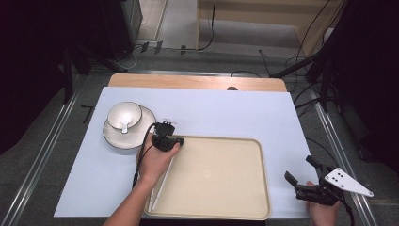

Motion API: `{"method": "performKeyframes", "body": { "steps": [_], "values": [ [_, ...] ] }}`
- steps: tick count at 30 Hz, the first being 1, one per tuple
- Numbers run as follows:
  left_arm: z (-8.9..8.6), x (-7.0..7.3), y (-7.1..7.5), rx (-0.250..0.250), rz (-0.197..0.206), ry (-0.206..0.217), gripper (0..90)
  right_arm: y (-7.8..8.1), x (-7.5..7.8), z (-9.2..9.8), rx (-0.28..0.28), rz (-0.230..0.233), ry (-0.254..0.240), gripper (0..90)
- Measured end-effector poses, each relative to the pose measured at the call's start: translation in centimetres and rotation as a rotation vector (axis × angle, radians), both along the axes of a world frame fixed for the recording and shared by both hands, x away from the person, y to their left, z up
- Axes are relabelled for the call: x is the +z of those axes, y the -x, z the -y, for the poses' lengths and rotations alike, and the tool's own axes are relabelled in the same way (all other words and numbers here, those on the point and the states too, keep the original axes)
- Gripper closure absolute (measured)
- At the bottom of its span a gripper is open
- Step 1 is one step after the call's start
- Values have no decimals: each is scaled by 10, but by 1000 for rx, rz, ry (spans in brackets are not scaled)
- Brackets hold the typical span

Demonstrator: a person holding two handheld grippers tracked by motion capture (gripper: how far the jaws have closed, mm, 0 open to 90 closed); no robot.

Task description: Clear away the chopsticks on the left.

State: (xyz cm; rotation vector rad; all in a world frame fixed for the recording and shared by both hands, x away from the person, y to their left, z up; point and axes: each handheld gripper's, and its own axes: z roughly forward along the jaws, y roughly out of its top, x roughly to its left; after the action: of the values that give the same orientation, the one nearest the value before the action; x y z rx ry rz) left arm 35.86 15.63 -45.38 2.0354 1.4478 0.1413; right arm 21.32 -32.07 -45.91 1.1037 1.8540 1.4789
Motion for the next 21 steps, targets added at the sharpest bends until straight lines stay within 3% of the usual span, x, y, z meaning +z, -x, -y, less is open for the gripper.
{"method": "performKeyframes", "body": {
  "steps": [11, 16, 21],
  "values": [
    [-24, -1, 0, 58, 18, 22, 900, 2, 1, 0, 1, 3, -2, 2],
    [-31, 0, -1, 68, 14, 17, 900, 3, 1, 3, -5, 5, -10, 2],
    [-30, 3, 4, 61, 35, -13, 900, 3, 2, 2, 1, 7, -11, 2]
  ]
}}
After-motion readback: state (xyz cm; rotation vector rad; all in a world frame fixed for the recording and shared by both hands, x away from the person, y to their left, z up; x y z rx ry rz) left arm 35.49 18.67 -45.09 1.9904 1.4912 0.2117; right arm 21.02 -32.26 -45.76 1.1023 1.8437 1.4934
